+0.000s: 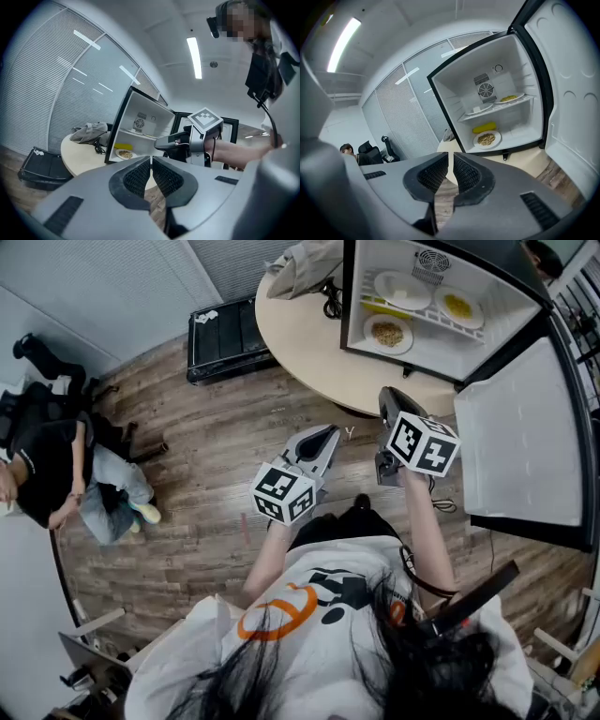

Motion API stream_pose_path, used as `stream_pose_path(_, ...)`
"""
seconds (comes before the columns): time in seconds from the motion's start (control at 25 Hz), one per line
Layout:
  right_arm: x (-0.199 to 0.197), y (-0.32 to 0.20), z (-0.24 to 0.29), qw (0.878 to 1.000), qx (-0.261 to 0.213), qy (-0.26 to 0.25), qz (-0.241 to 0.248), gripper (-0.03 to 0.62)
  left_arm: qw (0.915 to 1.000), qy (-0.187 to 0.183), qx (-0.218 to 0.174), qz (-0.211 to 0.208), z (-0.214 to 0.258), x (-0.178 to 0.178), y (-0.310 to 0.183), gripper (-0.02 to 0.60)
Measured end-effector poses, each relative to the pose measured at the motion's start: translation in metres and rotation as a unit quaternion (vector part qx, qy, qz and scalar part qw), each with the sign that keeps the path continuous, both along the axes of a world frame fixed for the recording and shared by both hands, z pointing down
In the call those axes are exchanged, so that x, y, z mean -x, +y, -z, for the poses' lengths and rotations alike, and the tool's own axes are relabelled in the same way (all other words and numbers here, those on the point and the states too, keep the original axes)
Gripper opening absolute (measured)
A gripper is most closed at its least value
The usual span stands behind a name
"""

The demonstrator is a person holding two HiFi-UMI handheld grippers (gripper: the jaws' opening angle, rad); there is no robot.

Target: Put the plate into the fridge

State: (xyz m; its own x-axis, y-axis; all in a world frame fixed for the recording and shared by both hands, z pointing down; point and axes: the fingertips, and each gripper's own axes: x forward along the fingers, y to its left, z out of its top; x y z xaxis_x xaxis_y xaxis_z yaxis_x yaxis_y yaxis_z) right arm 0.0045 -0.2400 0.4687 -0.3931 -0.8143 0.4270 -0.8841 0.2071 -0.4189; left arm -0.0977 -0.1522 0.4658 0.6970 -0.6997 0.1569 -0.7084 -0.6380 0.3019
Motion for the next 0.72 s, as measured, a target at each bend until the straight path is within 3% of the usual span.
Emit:
stream_pose_path(0.4, -0.014, 0.048, -0.013, 0.999, 0.024, -0.029, 0.008, 0.043, 0.9999, -0.014, -0.005, 0.005, 0.013, -0.015, 0.020, 0.012)
stream_pose_path(0.72, -0.040, 0.114, -0.019, 0.998, 0.032, -0.032, 0.033, 0.041, 0.9999, -0.010, -0.007, 0.010, 0.011, -0.063, 0.062, 0.012)
